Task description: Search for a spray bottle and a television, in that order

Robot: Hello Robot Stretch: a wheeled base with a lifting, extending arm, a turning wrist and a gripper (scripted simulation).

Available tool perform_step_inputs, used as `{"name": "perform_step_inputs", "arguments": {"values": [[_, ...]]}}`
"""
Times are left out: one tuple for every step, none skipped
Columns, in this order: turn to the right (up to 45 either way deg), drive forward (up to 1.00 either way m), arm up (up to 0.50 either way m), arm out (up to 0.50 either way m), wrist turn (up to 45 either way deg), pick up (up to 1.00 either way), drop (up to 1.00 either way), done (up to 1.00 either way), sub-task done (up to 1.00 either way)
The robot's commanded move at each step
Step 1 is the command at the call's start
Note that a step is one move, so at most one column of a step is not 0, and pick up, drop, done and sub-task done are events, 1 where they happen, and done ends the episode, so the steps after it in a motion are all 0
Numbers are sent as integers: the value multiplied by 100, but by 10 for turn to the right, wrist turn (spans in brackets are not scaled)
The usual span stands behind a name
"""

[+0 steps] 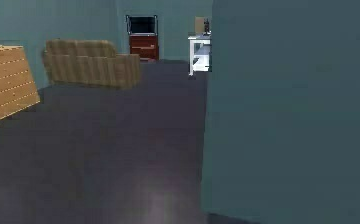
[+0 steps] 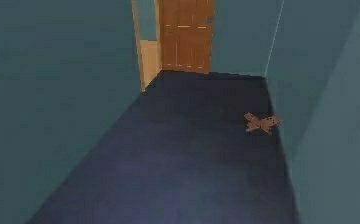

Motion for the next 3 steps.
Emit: {"name": "perform_step_inputs", "arguments": {"values": [[450,0,0,0,0,0,0,0,0],[450,0,0,0,0,0,0,0,0],[0,100,0,0,0,0,0,0,0]]}}
